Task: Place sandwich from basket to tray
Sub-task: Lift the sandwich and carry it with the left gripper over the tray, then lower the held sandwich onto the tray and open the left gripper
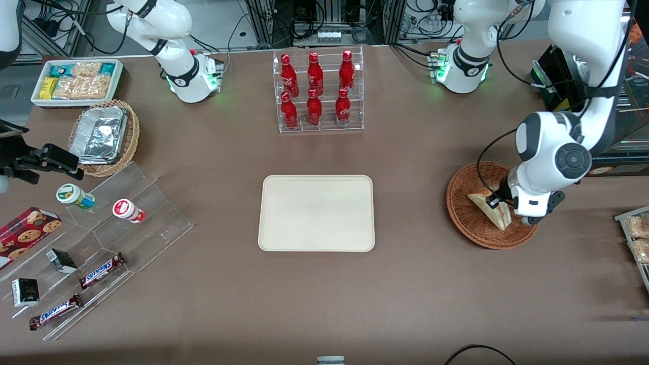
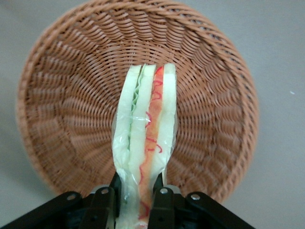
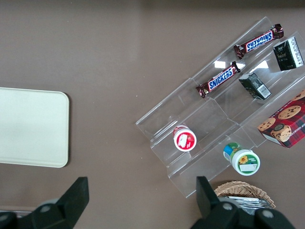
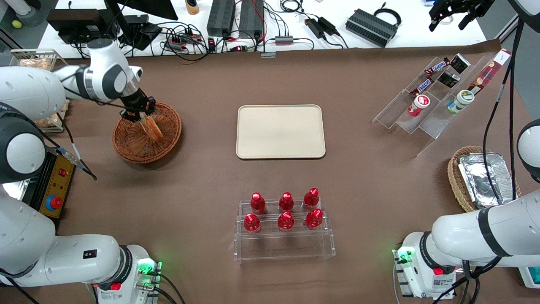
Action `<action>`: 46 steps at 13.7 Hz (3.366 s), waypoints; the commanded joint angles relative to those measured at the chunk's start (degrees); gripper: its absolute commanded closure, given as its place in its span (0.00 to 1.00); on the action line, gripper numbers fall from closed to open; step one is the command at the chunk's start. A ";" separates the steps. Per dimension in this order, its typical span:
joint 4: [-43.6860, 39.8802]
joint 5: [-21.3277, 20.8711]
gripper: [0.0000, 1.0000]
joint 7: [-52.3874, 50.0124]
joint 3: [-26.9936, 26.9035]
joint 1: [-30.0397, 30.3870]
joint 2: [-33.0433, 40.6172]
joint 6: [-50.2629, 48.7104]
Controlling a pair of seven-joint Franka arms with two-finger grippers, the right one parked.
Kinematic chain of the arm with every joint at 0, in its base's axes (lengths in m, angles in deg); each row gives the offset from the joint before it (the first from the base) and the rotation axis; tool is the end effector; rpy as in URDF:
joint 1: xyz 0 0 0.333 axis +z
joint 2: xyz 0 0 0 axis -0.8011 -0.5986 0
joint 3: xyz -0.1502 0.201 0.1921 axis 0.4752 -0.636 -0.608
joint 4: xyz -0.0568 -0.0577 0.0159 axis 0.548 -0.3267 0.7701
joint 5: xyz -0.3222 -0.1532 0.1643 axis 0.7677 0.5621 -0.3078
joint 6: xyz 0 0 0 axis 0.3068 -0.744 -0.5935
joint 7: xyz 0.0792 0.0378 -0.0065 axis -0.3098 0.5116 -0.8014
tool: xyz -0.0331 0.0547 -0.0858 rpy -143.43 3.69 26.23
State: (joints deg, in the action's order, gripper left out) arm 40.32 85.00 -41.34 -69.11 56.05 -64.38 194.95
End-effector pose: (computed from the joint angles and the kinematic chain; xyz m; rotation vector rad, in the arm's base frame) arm 0.5593 -0.0362 0.3177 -2.9100 -0.9696 0.2076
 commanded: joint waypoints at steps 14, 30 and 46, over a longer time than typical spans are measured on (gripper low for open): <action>-26.47 5.54 0.79 3.37 0.40 -25.21 1.64 -23.85; -27.35 1.85 0.79 3.81 0.23 -36.39 -20.59 -1.89; -27.62 1.50 0.47 2.49 -0.12 -37.97 -26.67 7.00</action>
State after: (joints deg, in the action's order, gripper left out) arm 14.59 87.45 -37.83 -68.55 18.87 -89.85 201.87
